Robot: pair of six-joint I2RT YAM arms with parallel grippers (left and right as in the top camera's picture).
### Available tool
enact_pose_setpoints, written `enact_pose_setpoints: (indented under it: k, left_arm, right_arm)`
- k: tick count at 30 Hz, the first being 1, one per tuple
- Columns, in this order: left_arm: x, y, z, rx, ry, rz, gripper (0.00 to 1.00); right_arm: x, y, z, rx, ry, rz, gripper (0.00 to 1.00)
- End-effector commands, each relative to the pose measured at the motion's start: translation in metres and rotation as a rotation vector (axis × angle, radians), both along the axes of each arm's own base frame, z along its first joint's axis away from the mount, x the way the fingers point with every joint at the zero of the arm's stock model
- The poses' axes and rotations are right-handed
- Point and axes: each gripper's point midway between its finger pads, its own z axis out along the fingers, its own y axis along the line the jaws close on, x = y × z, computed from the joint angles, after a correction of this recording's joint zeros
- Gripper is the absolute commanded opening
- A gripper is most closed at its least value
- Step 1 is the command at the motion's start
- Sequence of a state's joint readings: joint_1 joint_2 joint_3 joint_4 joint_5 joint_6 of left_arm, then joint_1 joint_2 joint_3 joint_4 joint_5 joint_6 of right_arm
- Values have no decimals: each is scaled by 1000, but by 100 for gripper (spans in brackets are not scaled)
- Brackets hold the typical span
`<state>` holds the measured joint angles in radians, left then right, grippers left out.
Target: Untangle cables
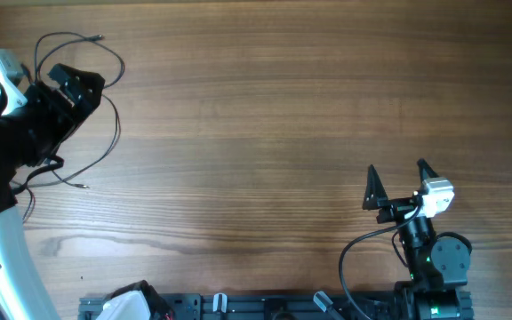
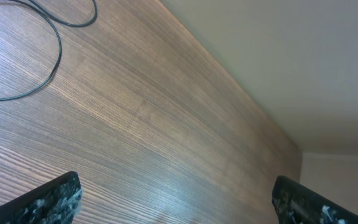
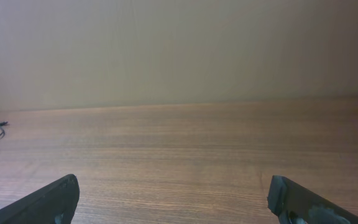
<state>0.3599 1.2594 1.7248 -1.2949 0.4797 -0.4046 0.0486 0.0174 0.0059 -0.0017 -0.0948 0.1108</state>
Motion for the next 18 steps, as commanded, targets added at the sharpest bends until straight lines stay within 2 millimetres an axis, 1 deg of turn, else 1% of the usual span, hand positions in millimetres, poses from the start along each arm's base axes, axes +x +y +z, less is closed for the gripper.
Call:
enact_pose_setpoints:
  k: [1, 6, 8, 9, 10, 14, 16, 18]
  left_arm:
    - [-2, 0, -4, 12, 14, -5, 100]
    - [-6, 10, -8, 63, 38, 41, 100]
    - [-13, 15, -1, 106, 15, 70, 100]
    - [-16, 12, 3, 126, -3, 62, 100]
    - [-16, 6, 9, 160, -42, 22, 100]
    - [-10, -33, 35, 346, -308, -170, 100]
    - [-10, -43, 38, 379, -401, -187, 100]
    - [-14, -51, 34, 391, -495, -199, 100]
  right_arm:
    - [0, -4, 4, 4, -16, -21, 100]
    - [0, -4, 3, 5, -15, -21, 100]
    - [0, -4, 3, 4, -15, -21, 100]
    - [0, -4, 3, 5, -15, -21, 100]
    - [0, -4, 3, 4, -15, -21, 100]
    - [0, -4, 3, 4, -15, -21, 100]
    - [0, -4, 3, 5, -15, -21, 100]
    - [0, -4, 3, 5, -15, -21, 100]
